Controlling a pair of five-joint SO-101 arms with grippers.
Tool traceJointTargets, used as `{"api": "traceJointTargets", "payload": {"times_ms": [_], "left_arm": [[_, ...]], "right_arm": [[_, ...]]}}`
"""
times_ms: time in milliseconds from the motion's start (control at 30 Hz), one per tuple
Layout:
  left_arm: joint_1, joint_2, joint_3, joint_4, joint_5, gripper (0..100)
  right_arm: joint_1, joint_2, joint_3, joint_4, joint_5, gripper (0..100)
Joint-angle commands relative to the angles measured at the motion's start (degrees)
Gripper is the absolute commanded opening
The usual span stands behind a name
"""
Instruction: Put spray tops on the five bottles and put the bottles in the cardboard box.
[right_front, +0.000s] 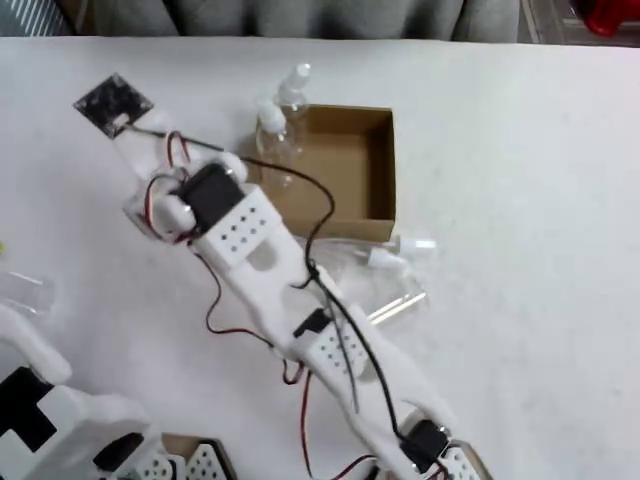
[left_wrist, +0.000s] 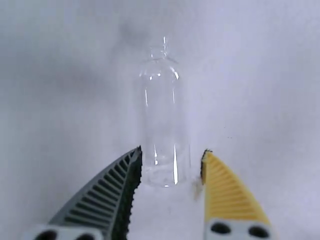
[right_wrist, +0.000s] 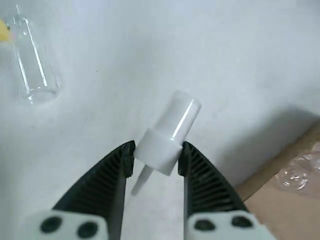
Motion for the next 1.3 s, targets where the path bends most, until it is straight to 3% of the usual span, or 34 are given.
{"api": "traceJointTargets", "payload": {"times_ms": [0, 200, 467, 633, 1000, 1267], "left_arm": [[-0.7, -0.5, 2.6, -4.9, 0.8, 11], [-2.4, -0.4, 4.3, -9.4, 0.9, 11], [-2.5, -0.4, 4.0, -9.6, 3.0, 12], [-3.3, 5.3, -1.7, -7.3, 4.9, 20], [-4.1, 29.8, -28.1, 5.3, 7.0, 21], [-4.0, 39.0, -35.5, 7.5, 7.3, 21]], "right_arm": [[2.2, -6.7, -0.5, 1.8, 1.1, 1.5], [3.3, -14.8, 13.6, 1.8, 6.6, 1.5], [4.0, -29.2, 35.6, 1.5, 7.2, 1.5], [5.3, -33.9, 44.7, 0.8, 7.2, 1.5], [7.5, -35.3, 51.7, 0.7, 7.3, 1.5], [7.3, -34.9, 51.7, 0.6, 7.3, 1.5]]}}
